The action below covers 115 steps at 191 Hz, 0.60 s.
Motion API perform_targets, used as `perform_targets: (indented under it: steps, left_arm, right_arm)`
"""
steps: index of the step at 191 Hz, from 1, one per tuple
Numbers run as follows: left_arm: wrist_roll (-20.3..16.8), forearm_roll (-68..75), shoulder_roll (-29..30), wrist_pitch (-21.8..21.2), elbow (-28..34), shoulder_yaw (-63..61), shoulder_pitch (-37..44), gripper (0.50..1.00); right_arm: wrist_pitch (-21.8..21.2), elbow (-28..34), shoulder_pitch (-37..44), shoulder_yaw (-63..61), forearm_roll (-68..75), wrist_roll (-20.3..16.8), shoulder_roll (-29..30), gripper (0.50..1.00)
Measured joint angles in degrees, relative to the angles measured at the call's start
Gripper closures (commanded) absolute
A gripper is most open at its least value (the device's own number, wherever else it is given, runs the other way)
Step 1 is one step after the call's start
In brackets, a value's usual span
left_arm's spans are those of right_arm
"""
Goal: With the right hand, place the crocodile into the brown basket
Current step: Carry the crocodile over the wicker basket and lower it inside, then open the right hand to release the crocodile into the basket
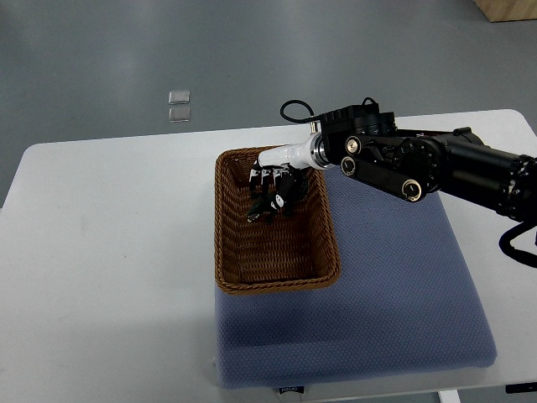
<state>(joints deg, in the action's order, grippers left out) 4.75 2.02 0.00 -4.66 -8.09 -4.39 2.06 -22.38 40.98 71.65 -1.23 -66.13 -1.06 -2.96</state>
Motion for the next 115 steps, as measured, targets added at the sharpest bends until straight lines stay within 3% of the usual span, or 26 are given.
perform_targets:
  steps: [33,50,64,79,97,115]
  left_arm:
    - [0.0,0.0,0.0,0.0,0.0,0.06,-0.02,0.5]
    - [0.0,0.0,0.0,0.0,0.02,0.08,-0.03,0.5]
    - [0.0,0.0,0.0,0.0,0.06,0.09,-0.02,0.5]
    - [0.0,0.0,0.0,0.0,0.08,0.09,-0.03,0.5]
    - [0.0,0.0,0.0,0.0,0.09,0.09,-0.03,0.5]
    - [0.0,0.0,0.0,0.0,0.09,0.09,-0.03,0.5]
  right_arm:
    - [0.77,-0.34,-1.19,0.05,-0.06,0.0,0.39,1.0]
    - [0.84,-0.37,-1.51,0.06,-0.11,0.0,0.61,0.948]
    - [0.88,-0.38,-1.62,0.05,-0.12,0.0,0.66,0.859]
    - [0.9,-0.4,-1.74,-0.12,-0.13,0.0,0.67,0.648]
    - [0.89,-0.41,-1.75,-0.61,-0.1,0.0,0.51,0.603]
    - [0.79,-0.42,-1.7,-0.9,0.1,0.0,0.1,0.597]
